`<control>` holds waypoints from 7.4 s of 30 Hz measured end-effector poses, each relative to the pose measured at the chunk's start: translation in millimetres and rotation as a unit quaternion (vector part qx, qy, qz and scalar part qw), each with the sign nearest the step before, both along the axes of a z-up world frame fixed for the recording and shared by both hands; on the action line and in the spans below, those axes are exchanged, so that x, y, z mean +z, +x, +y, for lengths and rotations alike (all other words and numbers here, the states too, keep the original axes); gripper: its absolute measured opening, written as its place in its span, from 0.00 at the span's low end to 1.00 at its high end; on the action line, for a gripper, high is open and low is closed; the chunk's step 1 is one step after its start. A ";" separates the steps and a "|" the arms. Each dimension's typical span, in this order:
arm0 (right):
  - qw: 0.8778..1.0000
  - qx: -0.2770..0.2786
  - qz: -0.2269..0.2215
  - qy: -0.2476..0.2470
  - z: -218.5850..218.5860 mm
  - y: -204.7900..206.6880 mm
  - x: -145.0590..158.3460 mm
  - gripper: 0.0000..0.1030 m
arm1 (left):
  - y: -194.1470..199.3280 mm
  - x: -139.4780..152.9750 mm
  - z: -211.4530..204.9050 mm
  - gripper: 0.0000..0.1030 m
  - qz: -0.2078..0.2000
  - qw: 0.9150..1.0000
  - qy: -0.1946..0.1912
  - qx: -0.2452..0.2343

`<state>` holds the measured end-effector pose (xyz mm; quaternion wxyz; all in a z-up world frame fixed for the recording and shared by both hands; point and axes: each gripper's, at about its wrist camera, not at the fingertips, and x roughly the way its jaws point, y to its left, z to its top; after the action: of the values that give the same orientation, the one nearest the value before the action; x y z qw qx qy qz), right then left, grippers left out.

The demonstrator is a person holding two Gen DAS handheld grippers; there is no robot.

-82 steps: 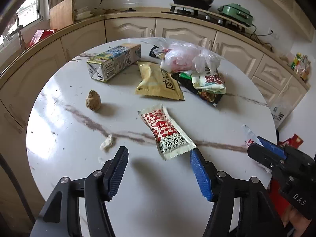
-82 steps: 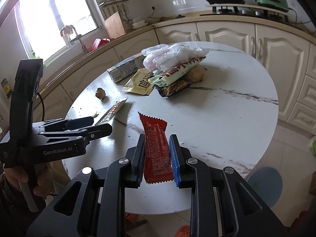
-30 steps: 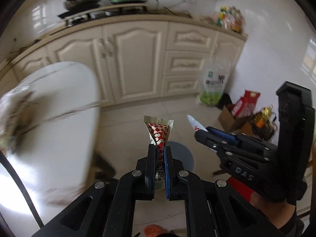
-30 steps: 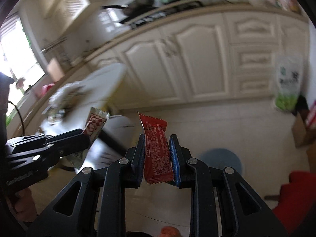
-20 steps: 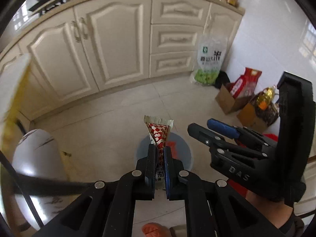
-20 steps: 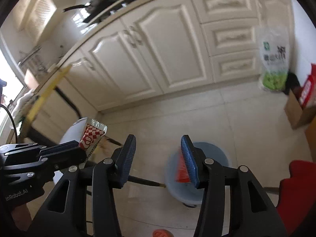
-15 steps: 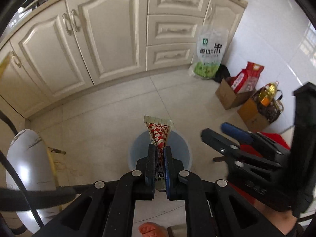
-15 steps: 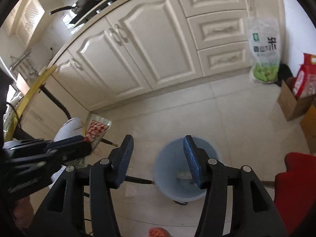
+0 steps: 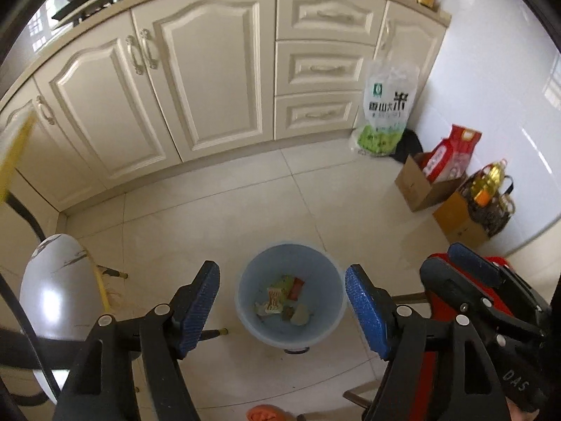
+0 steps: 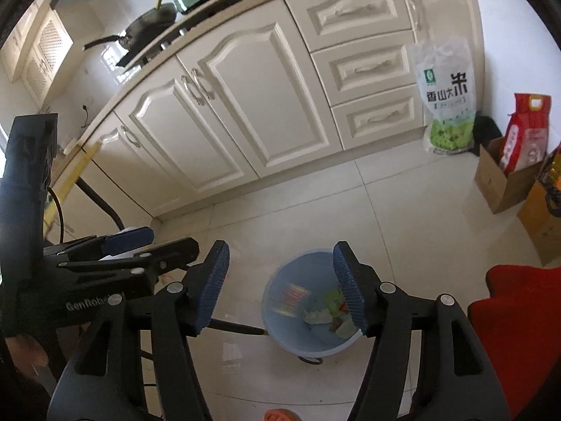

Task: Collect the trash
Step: 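Carry packet and red wrapper to the blue bin and release both, then move both open tools back over the table, then grasp the long white package with red print with the right tool, then grasp clear plastic wrap with left tool while right tool holds white package, then carry wrap and white package to the blue bin and open both tools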

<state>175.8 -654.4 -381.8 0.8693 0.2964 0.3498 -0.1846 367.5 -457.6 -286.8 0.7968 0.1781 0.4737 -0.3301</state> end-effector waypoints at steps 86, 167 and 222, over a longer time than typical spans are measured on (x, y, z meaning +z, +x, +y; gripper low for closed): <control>0.948 0.310 0.019 -0.070 338.3 297.8 95.5 0.32 | 35.1 149.8 456.4 0.99 -0.172 0.935 -0.028 0.308; 0.911 0.413 0.003 0.006 380.2 205.0 112.6 0.26 | -0.2 122.9 438.5 0.19 -0.021 0.967 -0.085 0.241; 0.992 0.034 0.076 0.094 -25.4 37.7 -93.0 0.18 | 86.9 -78.9 -49.6 0.68 0.064 0.997 0.043 -0.014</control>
<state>213.5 -679.8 -474.8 0.8143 0.3494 0.4409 -0.1432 454.4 -507.2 -365.7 0.7519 0.1976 0.5347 -0.3313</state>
